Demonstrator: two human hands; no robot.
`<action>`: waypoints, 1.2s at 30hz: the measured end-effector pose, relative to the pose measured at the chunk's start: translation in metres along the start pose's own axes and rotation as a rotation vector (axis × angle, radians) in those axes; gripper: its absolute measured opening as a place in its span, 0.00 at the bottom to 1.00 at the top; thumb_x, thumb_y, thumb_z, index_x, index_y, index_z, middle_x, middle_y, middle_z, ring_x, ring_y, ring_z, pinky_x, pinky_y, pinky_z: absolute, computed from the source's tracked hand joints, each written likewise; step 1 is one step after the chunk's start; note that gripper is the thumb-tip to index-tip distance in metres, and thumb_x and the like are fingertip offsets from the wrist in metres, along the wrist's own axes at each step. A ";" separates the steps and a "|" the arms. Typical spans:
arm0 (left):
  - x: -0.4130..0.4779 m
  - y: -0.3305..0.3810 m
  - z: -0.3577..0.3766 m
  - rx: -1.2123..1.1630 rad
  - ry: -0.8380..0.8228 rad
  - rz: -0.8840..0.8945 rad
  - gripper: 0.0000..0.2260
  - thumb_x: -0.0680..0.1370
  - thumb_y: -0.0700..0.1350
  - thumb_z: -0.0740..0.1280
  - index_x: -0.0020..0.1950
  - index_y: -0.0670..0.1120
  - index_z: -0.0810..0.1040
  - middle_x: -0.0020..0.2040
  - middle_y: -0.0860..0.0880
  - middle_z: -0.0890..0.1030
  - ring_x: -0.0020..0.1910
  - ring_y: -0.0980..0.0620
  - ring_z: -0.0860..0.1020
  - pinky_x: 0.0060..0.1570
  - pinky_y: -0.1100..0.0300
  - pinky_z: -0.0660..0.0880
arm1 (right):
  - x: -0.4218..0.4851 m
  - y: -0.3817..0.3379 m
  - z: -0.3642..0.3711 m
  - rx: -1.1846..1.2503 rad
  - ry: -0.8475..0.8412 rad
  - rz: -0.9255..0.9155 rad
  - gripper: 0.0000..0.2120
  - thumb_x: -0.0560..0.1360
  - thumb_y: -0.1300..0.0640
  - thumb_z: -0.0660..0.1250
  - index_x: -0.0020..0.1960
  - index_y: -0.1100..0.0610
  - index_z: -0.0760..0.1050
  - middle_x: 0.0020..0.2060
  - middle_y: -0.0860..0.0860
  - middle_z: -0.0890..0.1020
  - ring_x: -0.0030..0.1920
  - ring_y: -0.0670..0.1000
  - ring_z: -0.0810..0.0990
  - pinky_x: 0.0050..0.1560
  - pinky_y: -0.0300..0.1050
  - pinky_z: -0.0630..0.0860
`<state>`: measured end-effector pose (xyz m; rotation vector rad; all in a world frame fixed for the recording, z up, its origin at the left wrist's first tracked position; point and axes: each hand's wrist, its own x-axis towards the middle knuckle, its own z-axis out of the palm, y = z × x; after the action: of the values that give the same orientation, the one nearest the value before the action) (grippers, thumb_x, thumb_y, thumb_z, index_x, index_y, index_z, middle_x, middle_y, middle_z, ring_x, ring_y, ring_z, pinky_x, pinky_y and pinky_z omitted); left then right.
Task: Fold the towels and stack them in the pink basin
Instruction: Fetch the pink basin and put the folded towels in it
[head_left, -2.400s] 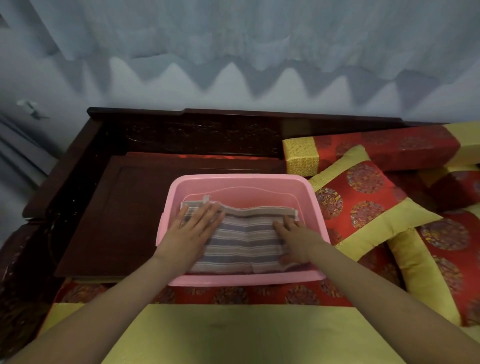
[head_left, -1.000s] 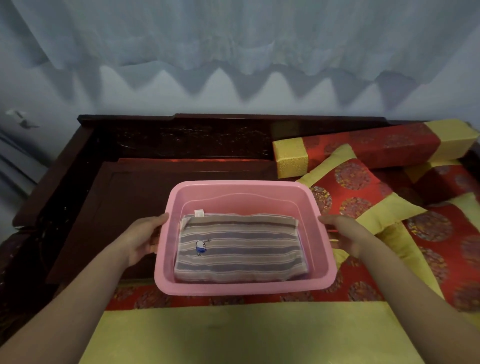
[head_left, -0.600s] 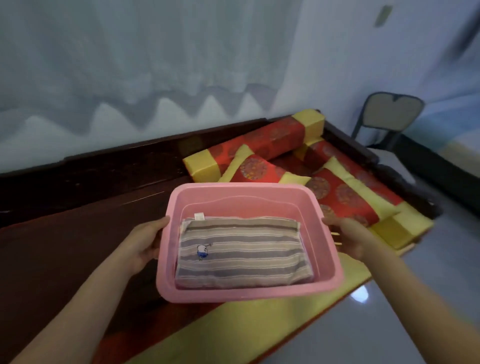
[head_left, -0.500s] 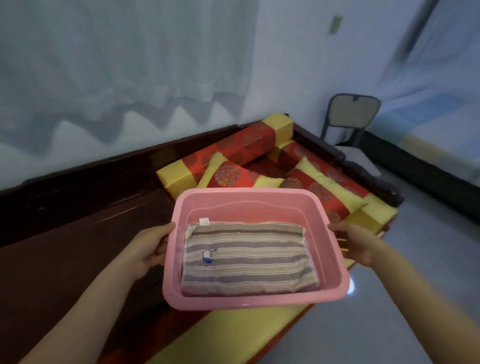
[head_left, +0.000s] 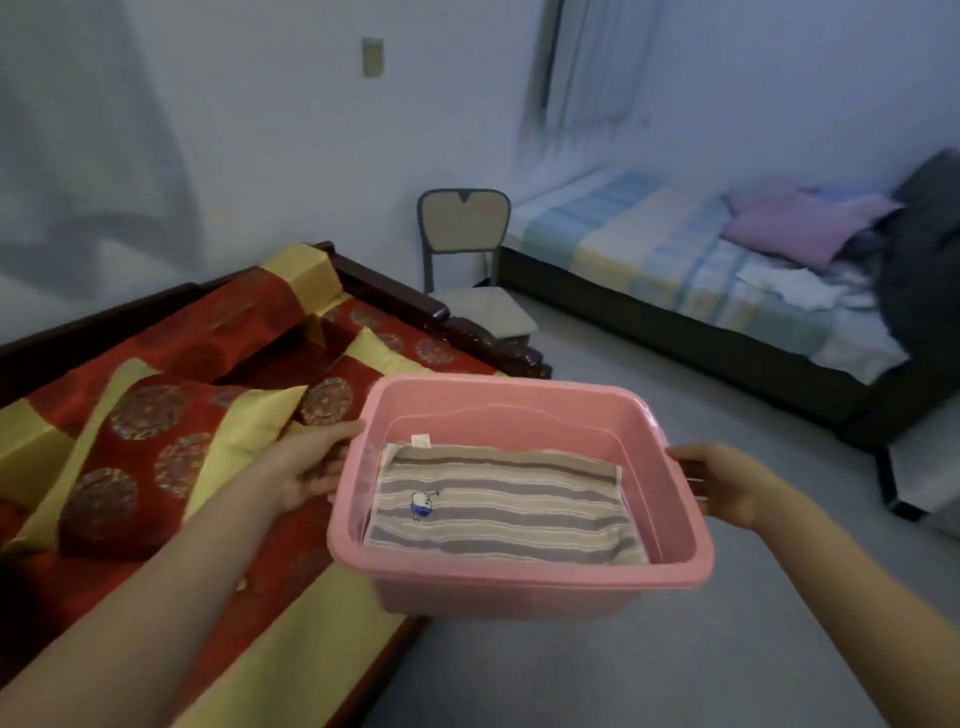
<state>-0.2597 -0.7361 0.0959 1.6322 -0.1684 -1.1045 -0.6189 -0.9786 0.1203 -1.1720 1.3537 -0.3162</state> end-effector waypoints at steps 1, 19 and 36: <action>0.007 0.007 0.015 0.008 0.013 0.014 0.08 0.75 0.47 0.70 0.48 0.43 0.78 0.32 0.49 0.78 0.25 0.55 0.77 0.23 0.65 0.76 | 0.011 -0.005 -0.012 0.006 0.002 -0.012 0.05 0.76 0.59 0.63 0.46 0.60 0.77 0.37 0.54 0.77 0.37 0.53 0.76 0.38 0.47 0.73; 0.253 0.098 0.390 0.053 0.043 0.012 0.07 0.77 0.47 0.67 0.48 0.43 0.78 0.39 0.47 0.78 0.37 0.50 0.76 0.41 0.55 0.75 | 0.325 -0.095 -0.258 0.191 0.148 0.077 0.06 0.72 0.61 0.62 0.37 0.58 0.73 0.31 0.51 0.72 0.31 0.50 0.71 0.36 0.43 0.71; 0.494 0.222 0.563 -0.030 0.233 -0.039 0.07 0.76 0.47 0.67 0.48 0.44 0.78 0.45 0.43 0.77 0.42 0.46 0.75 0.50 0.49 0.73 | 0.674 -0.308 -0.339 0.004 -0.025 0.122 0.06 0.74 0.62 0.61 0.38 0.58 0.72 0.30 0.52 0.70 0.29 0.50 0.68 0.34 0.44 0.69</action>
<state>-0.2995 -1.5132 0.0217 1.7284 0.0327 -0.9330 -0.5951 -1.7893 0.0404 -1.0820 1.3948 -0.2159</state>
